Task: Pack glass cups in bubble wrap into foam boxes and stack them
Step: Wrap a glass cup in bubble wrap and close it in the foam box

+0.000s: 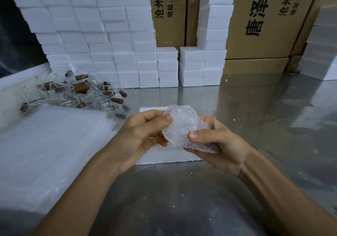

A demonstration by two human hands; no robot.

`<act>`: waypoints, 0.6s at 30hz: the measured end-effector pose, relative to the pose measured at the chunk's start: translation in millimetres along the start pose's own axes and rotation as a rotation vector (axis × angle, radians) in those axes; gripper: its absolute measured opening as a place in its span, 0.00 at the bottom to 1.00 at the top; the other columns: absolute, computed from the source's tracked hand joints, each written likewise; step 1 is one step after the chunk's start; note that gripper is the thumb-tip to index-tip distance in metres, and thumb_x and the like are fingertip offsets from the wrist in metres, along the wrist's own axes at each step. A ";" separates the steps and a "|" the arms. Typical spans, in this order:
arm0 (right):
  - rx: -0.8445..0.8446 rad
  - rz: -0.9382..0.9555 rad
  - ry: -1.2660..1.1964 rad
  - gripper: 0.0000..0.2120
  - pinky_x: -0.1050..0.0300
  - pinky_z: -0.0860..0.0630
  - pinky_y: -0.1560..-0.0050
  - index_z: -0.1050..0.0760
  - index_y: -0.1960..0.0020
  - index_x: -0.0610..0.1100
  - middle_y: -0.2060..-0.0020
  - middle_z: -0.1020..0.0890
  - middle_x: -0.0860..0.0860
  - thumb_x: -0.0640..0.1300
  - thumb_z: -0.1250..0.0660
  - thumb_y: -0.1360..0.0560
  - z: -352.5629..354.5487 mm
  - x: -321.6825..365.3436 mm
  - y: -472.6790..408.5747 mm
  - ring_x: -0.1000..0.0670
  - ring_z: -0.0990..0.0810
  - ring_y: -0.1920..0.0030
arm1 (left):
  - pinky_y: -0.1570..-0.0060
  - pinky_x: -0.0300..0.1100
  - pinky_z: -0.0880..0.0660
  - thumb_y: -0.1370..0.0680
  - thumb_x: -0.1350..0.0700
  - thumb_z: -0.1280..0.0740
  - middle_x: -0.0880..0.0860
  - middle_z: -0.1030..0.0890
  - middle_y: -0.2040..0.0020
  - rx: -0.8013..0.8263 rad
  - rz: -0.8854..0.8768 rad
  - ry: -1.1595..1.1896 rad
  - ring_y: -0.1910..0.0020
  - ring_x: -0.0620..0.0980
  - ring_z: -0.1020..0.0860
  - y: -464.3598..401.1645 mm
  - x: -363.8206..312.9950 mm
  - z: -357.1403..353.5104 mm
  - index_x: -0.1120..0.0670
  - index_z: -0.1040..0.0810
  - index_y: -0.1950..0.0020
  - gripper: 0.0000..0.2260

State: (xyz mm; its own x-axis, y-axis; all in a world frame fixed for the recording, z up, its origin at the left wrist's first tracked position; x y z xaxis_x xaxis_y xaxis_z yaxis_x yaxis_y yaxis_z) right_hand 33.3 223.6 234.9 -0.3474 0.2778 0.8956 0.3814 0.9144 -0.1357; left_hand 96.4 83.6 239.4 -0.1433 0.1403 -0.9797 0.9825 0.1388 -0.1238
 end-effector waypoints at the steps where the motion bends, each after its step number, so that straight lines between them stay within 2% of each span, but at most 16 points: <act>1: 0.014 -0.006 0.009 0.23 0.57 0.21 0.45 0.19 0.42 0.40 0.49 0.17 0.43 0.35 0.24 0.37 -0.5 -0.6 0.0 0.46 0.18 0.47 | 0.59 0.42 0.22 0.29 0.53 0.28 0.58 0.18 0.53 -0.002 0.002 -0.005 0.56 0.52 0.20 0.4 0.5 -1.1 0.57 0.14 0.51 0.11; 3: 0.007 -0.020 0.046 0.25 0.55 0.22 0.44 0.21 0.38 0.39 0.46 0.17 0.42 0.35 0.26 0.36 -0.1 -3.1 -0.7 0.45 0.18 0.46 | 0.49 0.51 0.24 0.28 0.52 0.28 0.62 0.18 0.46 0.005 0.002 -0.026 0.49 0.61 0.20 0.8 2.7 -2.3 0.60 0.16 0.46 0.16; 5: -0.011 -0.025 0.075 0.30 0.53 0.23 0.41 0.24 0.35 0.37 0.43 0.19 0.40 0.34 0.25 0.37 0.7 -5.8 -1.6 0.43 0.19 0.43 | 0.45 0.54 0.24 0.29 0.52 0.26 0.64 0.19 0.41 0.023 0.002 -0.033 0.42 0.65 0.21 1.9 2.7 -3.1 0.63 0.20 0.40 0.22; 9: -0.066 -0.017 0.105 0.32 0.48 0.25 0.36 0.25 0.33 0.35 0.40 0.21 0.36 0.35 0.25 0.37 2.7 -6.4 -2.2 0.40 0.20 0.40 | 0.51 0.44 0.21 0.29 0.55 0.27 0.63 0.18 0.42 0.050 -0.018 -0.001 0.44 0.58 0.19 2.5 -0.4 -2.7 0.62 0.19 0.40 0.20; 12: -0.093 0.020 0.175 0.28 0.43 0.27 0.33 0.25 0.35 0.34 0.39 0.22 0.31 0.33 0.27 0.35 2.4 -2.7 -2.0 0.37 0.21 0.40 | 0.51 0.42 0.22 0.34 0.51 0.20 0.62 0.19 0.41 0.054 -0.030 -0.005 0.44 0.57 0.19 2.3 -0.5 -0.3 0.61 0.19 0.39 0.27; 15: -0.169 0.051 0.243 0.27 0.47 0.23 0.40 0.24 0.36 0.34 0.45 0.18 0.35 0.33 0.27 0.35 6.0 2.8 -1.2 0.40 0.18 0.45 | 0.51 0.43 0.21 0.33 0.53 0.23 0.61 0.19 0.40 0.042 -0.040 -0.014 0.43 0.58 0.19 1.9 -0.7 1.0 0.59 0.19 0.39 0.24; 18: -0.244 0.047 0.302 0.29 0.48 0.23 0.43 0.24 0.36 0.35 0.44 0.18 0.35 0.34 0.26 0.37 12.3 5.1 0.4 0.39 0.18 0.46 | 0.51 0.44 0.21 0.34 0.55 0.23 0.61 0.19 0.40 0.060 -0.040 -0.014 0.43 0.58 0.19 1.7 1.4 -0.7 0.58 0.18 0.40 0.23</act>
State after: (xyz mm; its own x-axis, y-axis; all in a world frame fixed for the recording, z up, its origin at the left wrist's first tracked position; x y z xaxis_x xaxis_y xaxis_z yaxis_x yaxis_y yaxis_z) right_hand 21.1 229.1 234.2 -0.0710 0.1853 0.9801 0.5961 0.7957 -0.1073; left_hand 97.8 84.7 237.9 -0.1809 0.1220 -0.9759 0.9815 0.0850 -0.1714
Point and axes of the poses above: each hand's wrist, its own y-axis away from the middle knuckle, its own z-axis out of the back of the hand, x = y × z, the point moved 5 cm from there along -y, towards the middle knuckle
